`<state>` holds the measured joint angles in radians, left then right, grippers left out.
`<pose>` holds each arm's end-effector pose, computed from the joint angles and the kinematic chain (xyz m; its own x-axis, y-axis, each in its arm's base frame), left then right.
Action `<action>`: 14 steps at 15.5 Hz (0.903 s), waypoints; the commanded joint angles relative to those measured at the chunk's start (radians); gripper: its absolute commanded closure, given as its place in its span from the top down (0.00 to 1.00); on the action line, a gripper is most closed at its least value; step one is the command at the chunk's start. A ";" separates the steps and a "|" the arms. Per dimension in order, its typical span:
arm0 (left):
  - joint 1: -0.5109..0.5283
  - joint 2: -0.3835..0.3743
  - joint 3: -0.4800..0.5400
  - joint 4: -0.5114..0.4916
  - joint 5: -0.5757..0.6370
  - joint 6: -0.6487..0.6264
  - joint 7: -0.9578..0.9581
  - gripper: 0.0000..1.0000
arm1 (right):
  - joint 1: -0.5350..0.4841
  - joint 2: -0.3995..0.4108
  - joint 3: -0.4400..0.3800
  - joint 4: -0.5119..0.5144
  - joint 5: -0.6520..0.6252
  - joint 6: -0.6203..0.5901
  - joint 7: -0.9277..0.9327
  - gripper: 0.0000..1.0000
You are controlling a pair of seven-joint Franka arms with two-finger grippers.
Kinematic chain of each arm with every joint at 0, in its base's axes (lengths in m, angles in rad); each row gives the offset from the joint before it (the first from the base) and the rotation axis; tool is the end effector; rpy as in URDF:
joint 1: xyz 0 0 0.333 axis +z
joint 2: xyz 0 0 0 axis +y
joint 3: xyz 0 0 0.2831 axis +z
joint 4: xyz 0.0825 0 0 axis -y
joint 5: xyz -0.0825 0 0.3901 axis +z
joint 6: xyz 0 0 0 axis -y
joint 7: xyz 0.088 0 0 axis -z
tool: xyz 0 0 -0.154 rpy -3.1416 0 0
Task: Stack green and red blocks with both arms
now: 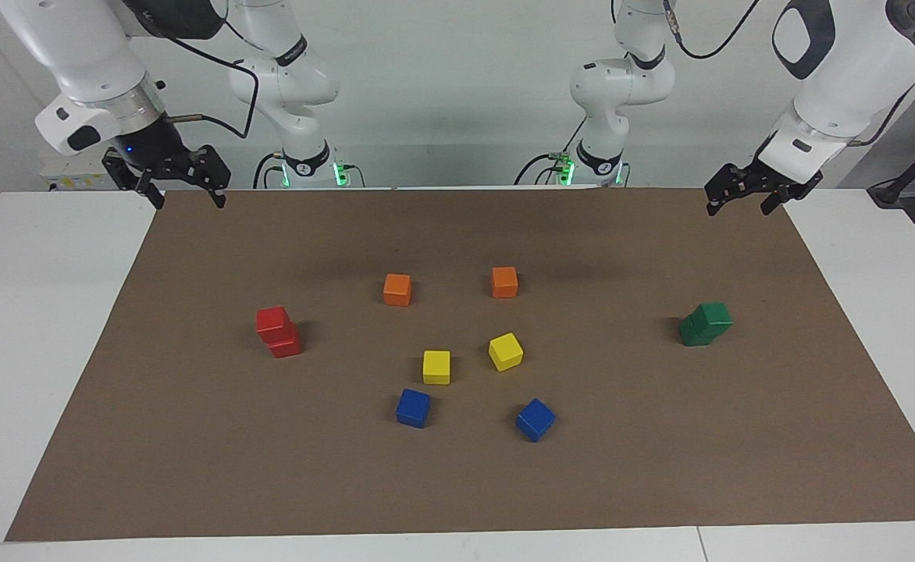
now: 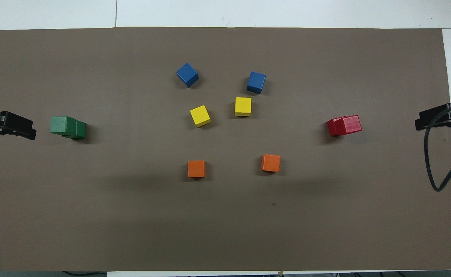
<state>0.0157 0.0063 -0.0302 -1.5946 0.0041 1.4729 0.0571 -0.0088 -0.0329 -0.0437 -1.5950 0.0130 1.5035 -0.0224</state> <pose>0.5443 -0.0072 0.5223 0.9893 -0.0710 -0.1277 -0.0712 -0.9975 0.0034 0.5407 -0.0266 0.5457 0.9979 -0.0290 -0.0583 -0.0300 -0.9994 -0.0157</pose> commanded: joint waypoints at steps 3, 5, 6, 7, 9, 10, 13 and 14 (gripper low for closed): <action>-0.013 -0.019 0.003 -0.025 -0.001 0.038 -0.010 1.00 | -0.002 0.013 -0.015 0.023 0.015 -0.039 -0.013 1.00; -0.013 -0.019 -0.001 -0.027 -0.001 0.050 -0.023 1.00 | -0.007 0.013 -0.012 0.020 0.016 -0.040 -0.013 1.00; -0.013 -0.019 -0.002 -0.027 -0.001 0.058 -0.052 1.00 | -0.008 0.013 -0.012 0.020 0.016 -0.040 -0.013 1.00; -0.013 -0.017 -0.002 -0.025 -0.001 0.061 -0.072 1.00 | -0.008 0.013 -0.012 0.020 0.016 -0.040 -0.013 1.00; -0.014 -0.019 -0.004 -0.027 -0.001 0.063 -0.068 1.00 | -0.008 0.013 -0.012 0.021 0.016 -0.043 -0.013 1.00; -0.014 -0.019 -0.004 -0.027 -0.003 0.063 -0.066 1.00 | -0.008 0.013 -0.012 0.021 0.016 -0.043 -0.013 1.00; -0.014 -0.019 -0.004 -0.022 -0.003 0.063 -0.071 1.00 | -0.008 0.013 -0.012 0.020 0.016 -0.043 -0.013 1.00; -0.014 -0.020 -0.002 -0.018 -0.003 0.064 -0.072 1.00 | -0.008 0.013 -0.012 0.021 0.016 -0.045 -0.013 1.00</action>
<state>0.0109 0.0062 -0.0396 -1.5948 0.0041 1.5155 0.0034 -0.0080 -0.0299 -0.0546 -1.5948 0.0130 1.4851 -0.0225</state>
